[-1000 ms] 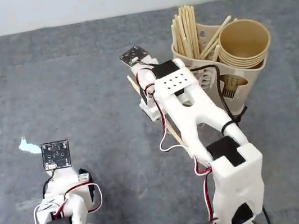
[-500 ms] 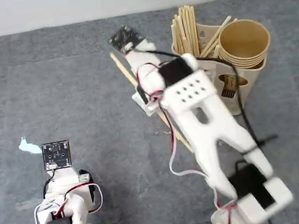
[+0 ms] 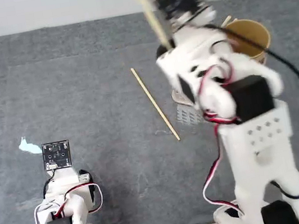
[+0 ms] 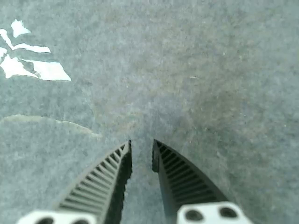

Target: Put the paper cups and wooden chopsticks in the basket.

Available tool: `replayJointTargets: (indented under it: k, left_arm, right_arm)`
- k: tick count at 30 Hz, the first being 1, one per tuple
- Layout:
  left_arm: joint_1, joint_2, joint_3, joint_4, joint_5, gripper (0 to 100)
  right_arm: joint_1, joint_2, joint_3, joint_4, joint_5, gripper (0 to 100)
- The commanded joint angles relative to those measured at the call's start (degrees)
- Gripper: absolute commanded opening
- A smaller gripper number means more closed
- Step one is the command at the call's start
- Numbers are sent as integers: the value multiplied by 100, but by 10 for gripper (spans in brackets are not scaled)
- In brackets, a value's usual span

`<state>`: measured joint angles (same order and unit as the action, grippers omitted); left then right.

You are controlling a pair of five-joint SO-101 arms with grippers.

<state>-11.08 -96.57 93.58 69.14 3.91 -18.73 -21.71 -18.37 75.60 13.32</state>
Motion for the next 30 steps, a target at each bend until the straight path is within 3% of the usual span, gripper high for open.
replayJointTargets:
  k: [1,17,26,30]
  left_arm:
    - [-18,-18,-48,-123,-79,77]
    - [-18,-18,-40,-123,-79,77]
    - [-18,-18,-40,-123,-79,77]
    - [-18,-18,-40,-123,-79,77]
  right_arm:
    - [259,-251,-756,-444,53,8]
    - [1165,1182,-791,-2369,-18,9]
    - [1402,1587,-659,-2571,-888,9]
    - [1429,1473,193,-3319,-879,8]
